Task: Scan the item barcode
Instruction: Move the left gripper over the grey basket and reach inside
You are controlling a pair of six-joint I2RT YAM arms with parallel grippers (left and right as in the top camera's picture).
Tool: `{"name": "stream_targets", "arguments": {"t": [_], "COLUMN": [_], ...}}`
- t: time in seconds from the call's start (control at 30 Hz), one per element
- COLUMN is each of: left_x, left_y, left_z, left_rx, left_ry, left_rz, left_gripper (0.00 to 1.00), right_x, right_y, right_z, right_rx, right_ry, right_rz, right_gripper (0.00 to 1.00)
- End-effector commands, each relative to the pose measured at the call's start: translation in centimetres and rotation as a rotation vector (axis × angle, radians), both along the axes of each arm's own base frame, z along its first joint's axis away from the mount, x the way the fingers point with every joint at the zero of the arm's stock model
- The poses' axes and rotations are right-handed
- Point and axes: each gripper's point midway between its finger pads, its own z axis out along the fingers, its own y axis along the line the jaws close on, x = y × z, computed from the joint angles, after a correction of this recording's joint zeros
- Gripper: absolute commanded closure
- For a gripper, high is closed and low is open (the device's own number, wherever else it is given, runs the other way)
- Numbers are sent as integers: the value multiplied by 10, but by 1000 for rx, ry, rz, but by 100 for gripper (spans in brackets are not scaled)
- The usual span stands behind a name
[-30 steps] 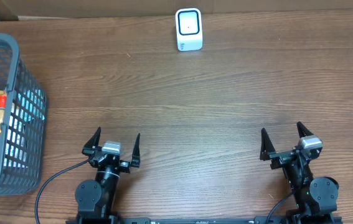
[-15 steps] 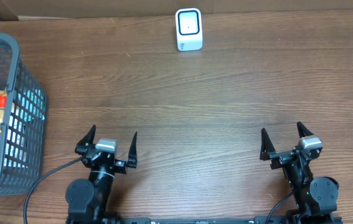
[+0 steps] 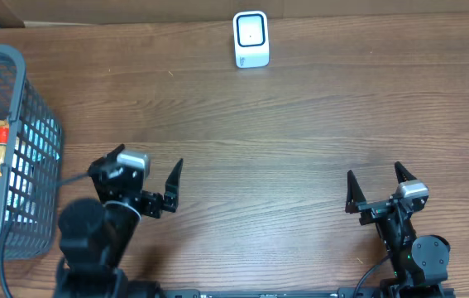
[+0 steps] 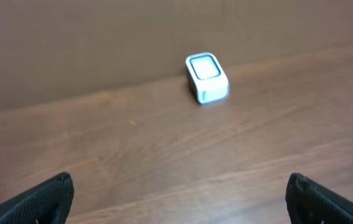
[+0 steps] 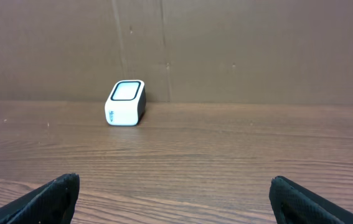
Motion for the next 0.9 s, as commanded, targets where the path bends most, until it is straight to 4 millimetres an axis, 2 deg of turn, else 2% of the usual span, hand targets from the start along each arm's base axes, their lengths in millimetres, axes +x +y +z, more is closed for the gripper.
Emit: {"name": "stream_targets", "arguments": {"t": [0.0,0.2,0.43,0.53,0.57,0.7,0.77,0.87], "left_x": [4,13,42,56,67,85,95,101], "left_y": [-14,-14,-12,-13,-15,-13,2,50], "left_z": [50,89,108,111,106,90,83,84], "left_rx": [-18,8,14,12,-8,12,-6,-67], "left_ry": [15,204,488,547,586,625,651,648], "left_rz": [-78,-86,-74,-75,-79,-73,34,308], "left_gripper": [0,0,0,0,0,0,0,0], "right_x": [0,0,0,0,0,0,0,0], "right_y": [0,0,0,0,0,0,0,0], "right_z": [-1,-1,-1,-1,-1,-1,-1,-1], "right_rx": [4,4,4,4,4,4,4,4], "right_ry": [-5,-5,-5,-5,-5,-5,-5,-5], "right_rz": [-2,-2,-3,-2,-2,-3,-3,-3], "right_gripper": [0,0,0,0,0,0,0,0]}}
